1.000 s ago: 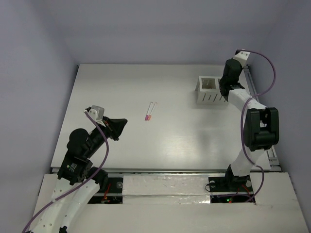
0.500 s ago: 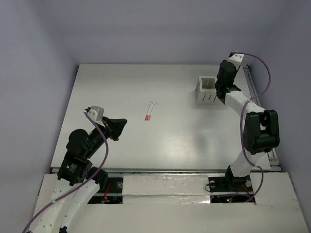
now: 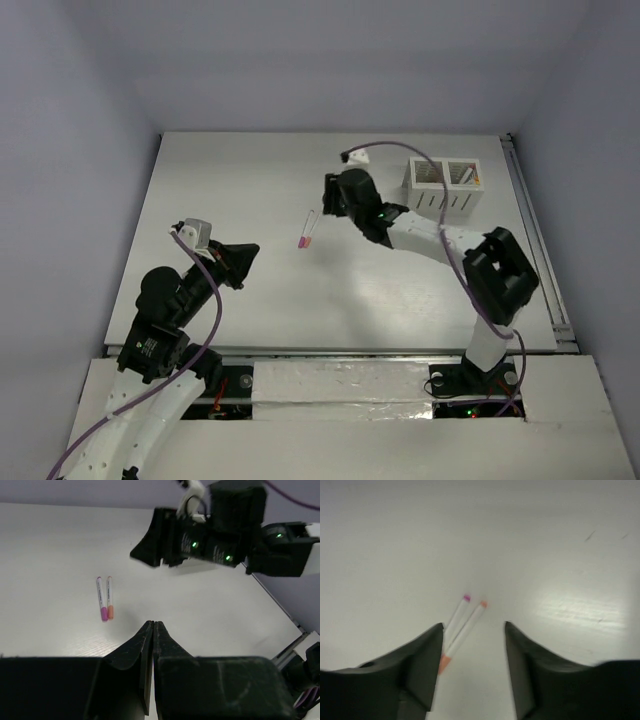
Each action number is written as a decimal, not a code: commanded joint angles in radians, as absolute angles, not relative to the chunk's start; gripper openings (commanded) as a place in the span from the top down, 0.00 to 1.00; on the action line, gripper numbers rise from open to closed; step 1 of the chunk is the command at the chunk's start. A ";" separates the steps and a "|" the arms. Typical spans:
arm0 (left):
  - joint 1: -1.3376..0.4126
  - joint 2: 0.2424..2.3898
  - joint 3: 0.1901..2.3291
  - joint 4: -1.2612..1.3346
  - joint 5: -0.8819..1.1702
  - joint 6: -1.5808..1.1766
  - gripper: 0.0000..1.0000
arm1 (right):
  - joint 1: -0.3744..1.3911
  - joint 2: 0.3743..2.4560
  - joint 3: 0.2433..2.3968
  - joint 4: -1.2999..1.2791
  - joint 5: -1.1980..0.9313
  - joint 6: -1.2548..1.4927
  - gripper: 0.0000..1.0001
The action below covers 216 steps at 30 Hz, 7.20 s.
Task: Sort the stationery into containers
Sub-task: Pick up the pen from the center of the board, then place the pen in the storage box, then pick up the pen from the center of the board, then place the pen in the storage box.
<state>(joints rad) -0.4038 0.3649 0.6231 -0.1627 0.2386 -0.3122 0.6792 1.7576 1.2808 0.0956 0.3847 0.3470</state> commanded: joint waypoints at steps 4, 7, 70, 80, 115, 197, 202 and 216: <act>-0.399 0.354 0.653 -0.132 0.230 -0.310 1.00 | 0.735 1.933 1.382 -0.049 0.304 0.485 0.28; -0.399 0.353 0.653 -0.132 0.233 -0.311 1.00 | 0.744 2.006 1.442 -0.074 0.322 0.508 0.32; -0.390 0.353 0.655 -0.126 0.256 -0.305 1.00 | 0.461 1.611 1.250 0.080 0.495 0.390 1.00; -0.390 0.357 0.655 -0.126 0.259 -0.304 1.00 | 0.157 1.618 1.232 0.377 0.712 0.157 1.00; -0.390 0.360 0.655 -0.124 0.262 -0.302 1.00 | 0.135 1.678 1.286 0.338 0.652 0.090 0.52; -0.371 0.394 0.653 -0.118 0.291 -0.301 0.40 | 0.043 1.727 1.318 0.308 0.503 0.267 1.00; -0.371 0.393 0.653 -0.118 0.291 -0.301 0.36 | 0.032 1.767 1.296 0.351 0.532 0.210 1.00; -0.371 0.391 0.653 -0.117 0.293 -0.302 0.19 | 0.032 1.697 1.178 0.376 0.477 0.282 0.39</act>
